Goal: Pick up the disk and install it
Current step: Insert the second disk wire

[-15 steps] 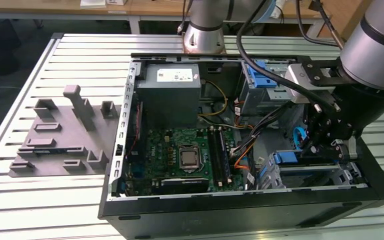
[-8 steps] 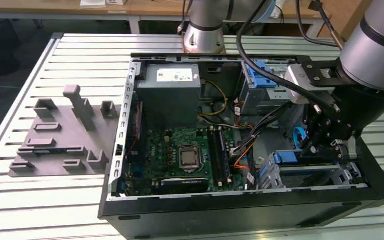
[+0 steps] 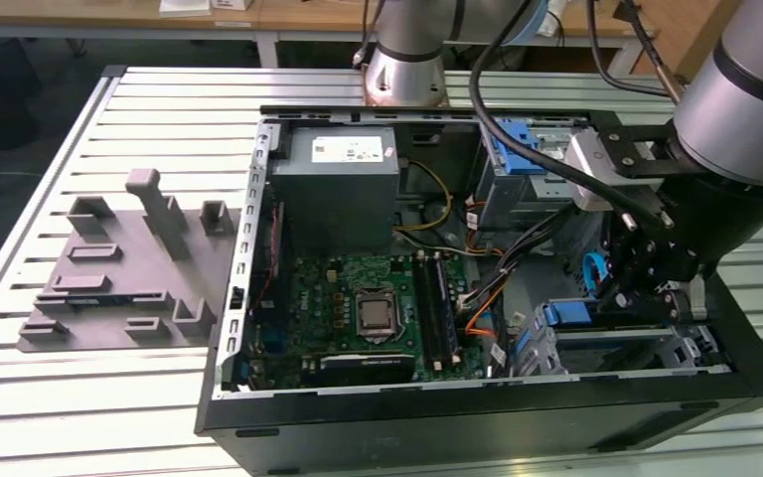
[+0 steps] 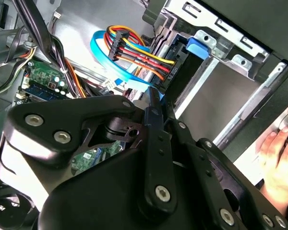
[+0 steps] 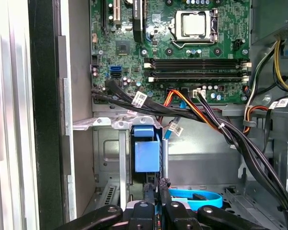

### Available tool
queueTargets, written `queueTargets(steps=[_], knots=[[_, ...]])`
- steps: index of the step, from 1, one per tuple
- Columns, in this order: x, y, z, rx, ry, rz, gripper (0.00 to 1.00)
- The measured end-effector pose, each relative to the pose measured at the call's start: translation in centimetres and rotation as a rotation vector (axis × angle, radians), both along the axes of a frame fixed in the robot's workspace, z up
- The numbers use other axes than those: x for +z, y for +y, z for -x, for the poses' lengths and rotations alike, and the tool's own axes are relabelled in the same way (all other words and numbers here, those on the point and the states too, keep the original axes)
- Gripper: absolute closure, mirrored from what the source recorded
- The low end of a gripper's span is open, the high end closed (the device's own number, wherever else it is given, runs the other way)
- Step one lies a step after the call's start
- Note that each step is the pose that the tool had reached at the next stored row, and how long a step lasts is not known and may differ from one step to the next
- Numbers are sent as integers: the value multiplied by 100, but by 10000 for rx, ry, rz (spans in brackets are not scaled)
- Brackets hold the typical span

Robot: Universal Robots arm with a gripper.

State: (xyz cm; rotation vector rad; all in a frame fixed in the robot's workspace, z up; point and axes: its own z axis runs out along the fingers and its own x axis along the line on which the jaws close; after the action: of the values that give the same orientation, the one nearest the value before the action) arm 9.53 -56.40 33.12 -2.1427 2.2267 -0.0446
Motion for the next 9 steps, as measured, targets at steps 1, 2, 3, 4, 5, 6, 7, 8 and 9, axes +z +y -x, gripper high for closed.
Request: queueTargets(steps=[1,2,3,4,5,6,7,8,9], knots=[[-2,-1,0,0,0,1,84],[-2,-1,0,0,0,2,84],[-2,-2,0,0,0,4,84],[-3,-2,0,0,0,3,84],[-4,-2,0,0,0,1,84],[-4,-2,0,0,0,1,84],[-4,-2,0,0,0,1,84],[-5,-2,0,-1,0,1,84],[-5,-2,0,0,0,1,84]])
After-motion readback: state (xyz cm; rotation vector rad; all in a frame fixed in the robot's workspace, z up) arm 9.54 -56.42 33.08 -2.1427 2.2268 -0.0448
